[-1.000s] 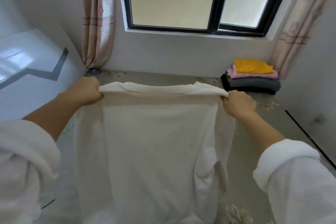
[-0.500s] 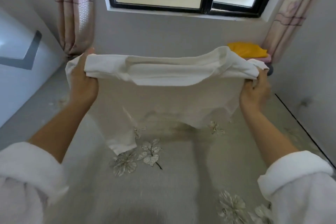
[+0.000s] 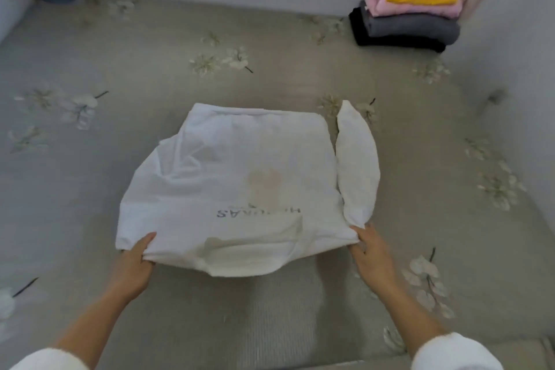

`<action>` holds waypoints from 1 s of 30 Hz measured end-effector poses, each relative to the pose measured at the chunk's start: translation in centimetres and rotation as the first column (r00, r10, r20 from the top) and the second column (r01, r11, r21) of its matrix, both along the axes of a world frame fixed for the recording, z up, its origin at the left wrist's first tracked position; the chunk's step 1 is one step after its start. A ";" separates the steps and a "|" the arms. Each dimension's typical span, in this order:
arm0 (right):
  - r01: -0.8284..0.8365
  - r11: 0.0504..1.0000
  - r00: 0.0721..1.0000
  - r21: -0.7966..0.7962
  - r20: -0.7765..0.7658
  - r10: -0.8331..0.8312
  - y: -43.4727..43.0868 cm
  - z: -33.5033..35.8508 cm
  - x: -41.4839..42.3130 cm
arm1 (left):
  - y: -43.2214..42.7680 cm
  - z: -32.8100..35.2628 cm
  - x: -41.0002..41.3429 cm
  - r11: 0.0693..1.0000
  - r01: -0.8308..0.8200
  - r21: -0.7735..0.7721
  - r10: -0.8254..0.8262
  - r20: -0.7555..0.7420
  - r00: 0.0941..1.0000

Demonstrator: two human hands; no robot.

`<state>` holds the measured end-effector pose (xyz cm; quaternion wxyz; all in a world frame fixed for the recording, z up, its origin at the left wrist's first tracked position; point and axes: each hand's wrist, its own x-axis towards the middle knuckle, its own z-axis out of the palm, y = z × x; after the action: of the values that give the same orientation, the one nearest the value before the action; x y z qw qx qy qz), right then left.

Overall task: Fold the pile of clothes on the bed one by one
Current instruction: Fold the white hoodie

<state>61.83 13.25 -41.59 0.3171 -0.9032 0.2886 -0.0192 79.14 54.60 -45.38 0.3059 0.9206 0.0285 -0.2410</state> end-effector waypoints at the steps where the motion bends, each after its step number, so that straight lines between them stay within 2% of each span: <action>1: -0.030 1.000 0.996 -0.011 -0.087 0.029 0.7 -1.5 -0.9 | 0.5 -1.2 -0.6 0.999 0.024 0.034 -0.021 -0.088 0.996; 3: -0.114 0.992 0.947 -0.049 -0.307 0.093 2.0 -4.4 -2.5 | 1.1 -3.1 -1.8 0.991 0.115 0.073 -0.090 -0.285 0.954; 5: -0.152 0.988 0.858 -0.017 -0.499 0.123 2.9 -6.4 -3.8 | 1.0 -4.5 -2.9 0.976 0.207 0.070 -0.152 -0.464 0.873; 8: -0.037 0.993 0.776 0.110 -0.623 0.098 3.4 -7.5 -4.0 | -0.6 -5.7 -3.8 0.947 0.281 0.156 -0.130 -0.612 0.780; 11: 0.099 0.983 0.792 0.157 -0.611 0.018 2.9 -7.8 -2.6 | -3.9 -6.0 -4.3 0.910 0.328 0.254 -0.140 -0.557 0.819; 13: 0.177 0.977 0.815 0.120 -0.574 -0.078 2.0 -8.2 -1.1 | -6.9 -6.4 -4.8 0.926 0.302 0.226 -0.171 -0.462 0.870; 15: 0.217 0.972 0.826 0.086 -0.547 -0.136 0.9 -9.2 0.4 | -10.5 -7.2 -5.7 0.949 0.289 0.127 -0.225 -0.370 0.901; 17: 0.177 0.983 0.846 0.042 -0.517 -0.130 -0.1 -10.8 1.6 | -14.7 -8.3 -7.1 0.956 0.292 0.022 -0.268 -0.336 0.903; 19: 0.129 0.992 0.836 0.010 -0.539 -0.103 -1.1 -12.7 2.4 | -19.1 -9.3 -8.9 0.973 0.221 -0.063 -0.228 -0.381 0.896; 21: 0.031 0.999 0.822 -0.007 -0.569 -0.030 -2.2 -14.3 2.5 | -22.6 -10.4 -11.0 0.979 0.177 -0.097 -0.201 -0.391 0.898; 22: 0.030 1.000 0.849 0.004 -0.528 -0.023 -2.9 -14.9 2.4 | -23.8 -10.8 -12.0 0.976 0.188 -0.105 -0.214 -0.376 0.901; 24: 0.202 0.972 0.930 0.123 -0.336 -0.151 -4.8 -15.6 1.3 | -25.4 -11.4 -13.9 0.966 0.220 -0.139 -0.256 -0.355 0.899; 26: 0.441 0.856 0.895 0.269 -0.211 -0.394 -7.1 -15.6 -0.7 | -26.1 -11.5 -15.4 0.971 0.213 -0.110 -0.239 -0.366 0.899; 28: 0.541 0.783 0.834 0.307 -0.313 -0.454 -8.9 -15.5 -3.2 | -26.2 -11.1 -16.4 0.969 0.242 -0.044 -0.237 -0.427 0.873; 30: 0.552 0.753 0.774 0.358 -0.557 -0.302 -10.1 -15.5 -5.5 | -26.3 -10.9 -16.7 0.920 0.392 -0.027 -0.337 -0.565 0.753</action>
<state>56.30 3.16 -57.10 0.4483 -0.6714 0.5554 0.1994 62.45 28.34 -56.24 0.1881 0.8101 -0.0522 -0.5529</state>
